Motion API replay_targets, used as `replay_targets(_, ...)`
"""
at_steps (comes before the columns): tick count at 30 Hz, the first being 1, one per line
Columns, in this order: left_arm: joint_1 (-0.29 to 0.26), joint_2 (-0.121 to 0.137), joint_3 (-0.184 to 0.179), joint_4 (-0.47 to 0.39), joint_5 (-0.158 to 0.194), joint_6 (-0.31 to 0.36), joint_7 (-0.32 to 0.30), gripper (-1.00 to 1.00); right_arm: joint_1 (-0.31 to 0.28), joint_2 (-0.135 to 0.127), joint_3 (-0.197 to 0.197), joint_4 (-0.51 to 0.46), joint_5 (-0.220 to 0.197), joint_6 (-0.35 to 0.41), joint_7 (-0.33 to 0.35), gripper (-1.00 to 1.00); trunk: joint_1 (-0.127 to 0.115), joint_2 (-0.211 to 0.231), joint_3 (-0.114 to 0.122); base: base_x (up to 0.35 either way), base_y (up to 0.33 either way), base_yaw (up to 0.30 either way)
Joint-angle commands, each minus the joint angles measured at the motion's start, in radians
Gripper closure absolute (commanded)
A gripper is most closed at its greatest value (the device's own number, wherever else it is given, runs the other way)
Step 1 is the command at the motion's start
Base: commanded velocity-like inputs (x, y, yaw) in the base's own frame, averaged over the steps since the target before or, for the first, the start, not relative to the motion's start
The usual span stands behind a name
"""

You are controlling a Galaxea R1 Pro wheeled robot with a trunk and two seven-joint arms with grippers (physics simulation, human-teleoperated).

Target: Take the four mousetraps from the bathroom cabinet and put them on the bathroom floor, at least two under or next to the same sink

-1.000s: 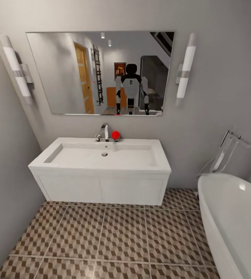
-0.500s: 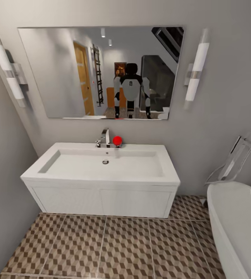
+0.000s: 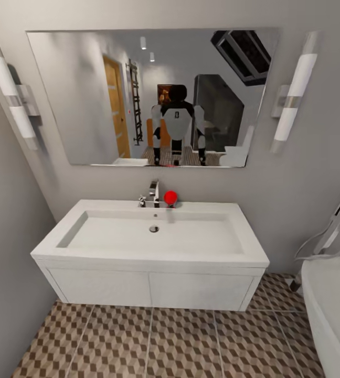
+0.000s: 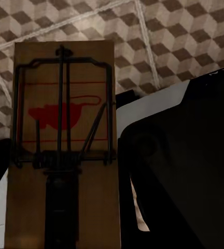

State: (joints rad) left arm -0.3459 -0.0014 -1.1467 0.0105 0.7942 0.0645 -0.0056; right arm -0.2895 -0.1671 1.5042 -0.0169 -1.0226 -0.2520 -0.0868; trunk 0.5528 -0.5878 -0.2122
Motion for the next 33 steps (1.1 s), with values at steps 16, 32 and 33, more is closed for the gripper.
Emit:
replay_targets(16, -0.001, -0.059, 0.036, -0.019, 0.070, 0.004, 0.017, 1.00, -0.010, 0.066, -0.013, -0.002, -0.012, 0.030, -0.058, 1.00, 0.001, -0.001, -0.001, 0.131, 0.105, 0.000)
replay_targets(32, -0.368, -0.095, 0.081, -0.234, 0.294, 0.253, 0.471, 1.00, -0.434, 0.181, -0.216, -0.009, -0.162, 0.414, -0.301, 1.00, 0.001, -0.001, -0.001, 0.000, 0.000, 0.000)
replay_targets(33, -0.397, -0.095, 0.083, -0.235, 0.309, 0.272, 0.473, 1.00, -0.459, 0.182, -0.220, -0.009, -0.166, 0.437, -0.301, 1.00, 0.001, -0.001, -0.001, 0.000, 0.000, 0.000)
